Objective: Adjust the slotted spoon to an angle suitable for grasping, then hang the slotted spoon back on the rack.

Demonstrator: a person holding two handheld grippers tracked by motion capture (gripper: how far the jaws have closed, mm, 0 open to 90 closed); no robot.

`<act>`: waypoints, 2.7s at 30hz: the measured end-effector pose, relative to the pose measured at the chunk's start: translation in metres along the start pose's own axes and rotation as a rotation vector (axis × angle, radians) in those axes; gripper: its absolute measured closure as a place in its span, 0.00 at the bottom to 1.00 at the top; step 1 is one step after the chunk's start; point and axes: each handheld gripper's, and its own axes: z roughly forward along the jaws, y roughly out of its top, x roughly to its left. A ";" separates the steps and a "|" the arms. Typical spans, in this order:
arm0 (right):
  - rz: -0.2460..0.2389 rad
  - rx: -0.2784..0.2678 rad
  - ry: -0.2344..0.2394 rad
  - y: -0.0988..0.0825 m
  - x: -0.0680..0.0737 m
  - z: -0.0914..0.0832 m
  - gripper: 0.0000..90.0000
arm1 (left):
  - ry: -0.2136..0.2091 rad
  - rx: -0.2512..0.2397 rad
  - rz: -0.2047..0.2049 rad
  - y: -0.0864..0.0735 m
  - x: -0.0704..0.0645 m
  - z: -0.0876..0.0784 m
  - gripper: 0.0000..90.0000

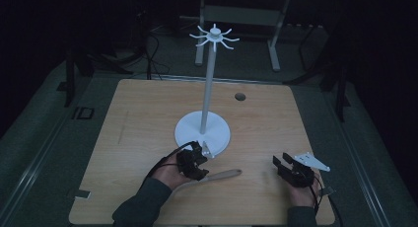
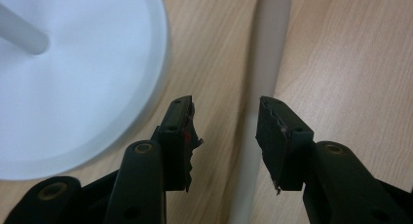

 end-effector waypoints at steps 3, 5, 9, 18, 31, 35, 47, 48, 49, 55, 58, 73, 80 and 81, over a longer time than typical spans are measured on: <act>-0.002 0.000 0.002 0.000 0.000 0.000 0.58 | -0.011 0.022 0.009 0.003 -0.002 0.005 0.65; -0.001 0.000 0.001 0.000 0.000 0.000 0.58 | -0.019 0.037 0.019 0.005 -0.003 0.009 0.66; 0.001 0.000 0.000 0.000 -0.001 0.000 0.58 | -0.042 0.074 0.035 0.007 -0.007 0.020 0.70; 0.002 -0.003 -0.005 0.000 -0.003 -0.001 0.58 | -0.077 0.149 0.067 0.010 -0.013 0.036 0.79; -0.009 0.005 -0.009 -0.001 -0.001 0.000 0.58 | -0.098 0.211 0.074 0.008 -0.013 0.034 0.83; -0.012 0.006 -0.010 -0.001 0.000 0.000 0.58 | -0.085 0.248 0.087 0.012 -0.014 0.038 0.82; -0.016 0.011 -0.012 -0.001 0.000 0.002 0.58 | -0.108 0.313 0.112 0.021 -0.013 0.046 0.82; -0.018 0.010 -0.012 -0.001 0.000 0.002 0.58 | -0.105 0.311 0.117 0.021 -0.014 0.046 0.82; -0.018 0.010 -0.012 -0.001 0.000 0.002 0.58 | -0.105 0.311 0.117 0.021 -0.014 0.046 0.83; -0.015 0.006 -0.017 -0.001 0.000 0.001 0.58 | -0.068 0.301 0.118 0.020 -0.014 0.043 0.83; -0.011 0.008 -0.020 -0.001 -0.001 0.001 0.58 | -0.052 0.282 0.105 0.019 -0.012 0.038 0.83; -0.016 0.012 -0.021 -0.001 0.000 0.002 0.58 | 0.017 0.132 0.022 0.020 -0.003 0.008 0.83; -0.012 0.016 -0.019 -0.002 0.000 0.002 0.58 | 0.086 0.026 -0.010 0.022 -0.004 -0.010 0.83; -0.012 0.016 -0.019 -0.002 0.000 0.002 0.58 | 0.098 0.001 -0.024 0.022 -0.004 -0.013 0.83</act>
